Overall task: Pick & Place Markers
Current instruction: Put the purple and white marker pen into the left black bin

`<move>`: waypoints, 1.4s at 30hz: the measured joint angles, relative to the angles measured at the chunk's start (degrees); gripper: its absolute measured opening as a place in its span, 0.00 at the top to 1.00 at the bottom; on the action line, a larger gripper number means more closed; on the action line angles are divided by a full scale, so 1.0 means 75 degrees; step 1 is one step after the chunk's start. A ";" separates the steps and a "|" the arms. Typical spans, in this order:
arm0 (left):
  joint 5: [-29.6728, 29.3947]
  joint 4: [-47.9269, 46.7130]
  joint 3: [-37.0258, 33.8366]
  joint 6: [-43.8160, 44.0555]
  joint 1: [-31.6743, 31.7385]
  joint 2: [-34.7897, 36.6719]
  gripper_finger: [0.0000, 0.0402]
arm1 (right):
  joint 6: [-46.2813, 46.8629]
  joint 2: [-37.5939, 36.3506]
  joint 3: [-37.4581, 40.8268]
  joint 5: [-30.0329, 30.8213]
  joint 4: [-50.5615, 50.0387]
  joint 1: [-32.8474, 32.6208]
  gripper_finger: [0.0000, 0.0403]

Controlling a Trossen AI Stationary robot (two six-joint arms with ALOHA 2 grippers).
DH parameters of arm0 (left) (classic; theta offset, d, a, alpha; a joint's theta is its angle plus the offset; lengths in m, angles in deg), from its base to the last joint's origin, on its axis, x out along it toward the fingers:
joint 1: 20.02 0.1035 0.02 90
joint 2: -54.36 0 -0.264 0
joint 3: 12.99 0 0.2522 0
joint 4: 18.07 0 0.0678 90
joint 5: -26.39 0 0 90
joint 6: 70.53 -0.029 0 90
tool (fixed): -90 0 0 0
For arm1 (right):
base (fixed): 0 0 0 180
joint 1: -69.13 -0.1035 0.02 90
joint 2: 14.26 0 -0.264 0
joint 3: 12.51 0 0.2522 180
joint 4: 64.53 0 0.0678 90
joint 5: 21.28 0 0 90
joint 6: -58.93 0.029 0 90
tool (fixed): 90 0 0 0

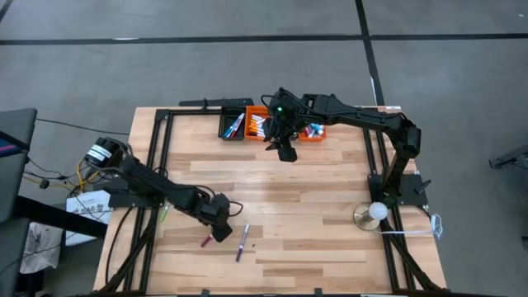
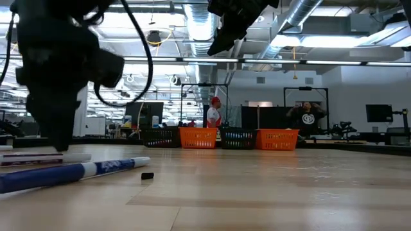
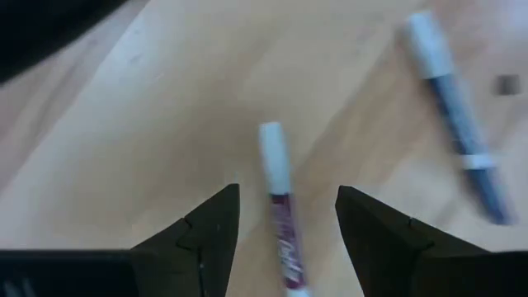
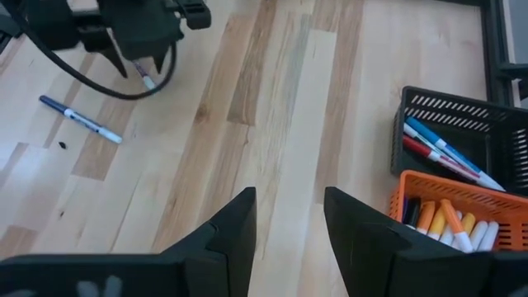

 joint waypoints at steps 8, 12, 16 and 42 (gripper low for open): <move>-0.0018 -0.0103 0.0051 -0.0002 -0.0004 -0.0665 0.51 | 0.0050 0.0000 0.0000 0.0000 -0.0011 0.0000 0.67; -0.0183 -0.0499 0.0076 0.0093 -0.0016 -0.0699 0.51 | 0.0053 0.0003 0.0000 0.0000 -0.0011 0.0000 0.67; -0.0331 -0.0864 0.0082 0.0261 -0.0016 -0.0713 0.52 | 0.0053 0.0003 0.0000 0.0001 -0.0011 0.0000 0.67; -0.1932 -0.1411 -0.0099 -0.0686 0.0260 -0.0145 0.92 | 0.0452 0.0017 0.3034 -0.0433 0.3130 -0.0316 0.70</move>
